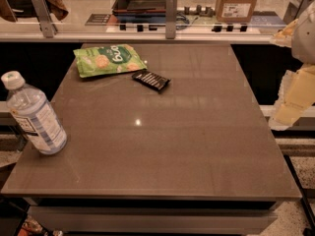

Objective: Move rxbar chocolate near blue plastic bottle

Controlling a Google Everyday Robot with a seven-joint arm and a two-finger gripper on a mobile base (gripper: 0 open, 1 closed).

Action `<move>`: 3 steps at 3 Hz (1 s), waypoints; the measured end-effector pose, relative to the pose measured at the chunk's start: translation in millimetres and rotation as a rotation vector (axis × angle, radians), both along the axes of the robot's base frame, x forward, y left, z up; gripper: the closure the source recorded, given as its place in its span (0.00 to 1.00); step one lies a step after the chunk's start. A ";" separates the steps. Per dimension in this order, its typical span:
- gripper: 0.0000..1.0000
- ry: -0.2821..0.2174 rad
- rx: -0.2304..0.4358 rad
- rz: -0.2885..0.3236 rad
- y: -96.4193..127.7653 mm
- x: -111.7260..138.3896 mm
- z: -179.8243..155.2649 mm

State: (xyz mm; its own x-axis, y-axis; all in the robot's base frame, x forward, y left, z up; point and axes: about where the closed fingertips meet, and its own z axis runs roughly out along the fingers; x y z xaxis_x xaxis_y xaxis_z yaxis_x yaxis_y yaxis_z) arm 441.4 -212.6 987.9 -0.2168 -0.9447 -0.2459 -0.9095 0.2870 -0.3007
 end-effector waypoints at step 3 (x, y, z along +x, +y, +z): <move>0.00 -0.186 0.401 -0.079 23.4 30.7 -43.7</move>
Offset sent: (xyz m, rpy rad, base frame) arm 0.0391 0.0187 -0.0398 0.5275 -0.3093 -0.1253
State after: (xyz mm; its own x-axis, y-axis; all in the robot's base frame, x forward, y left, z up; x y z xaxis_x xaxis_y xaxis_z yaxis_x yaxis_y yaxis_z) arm 472.1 -189.1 944.3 -0.2017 -0.7492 -0.6309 -0.8210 0.4806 -0.3083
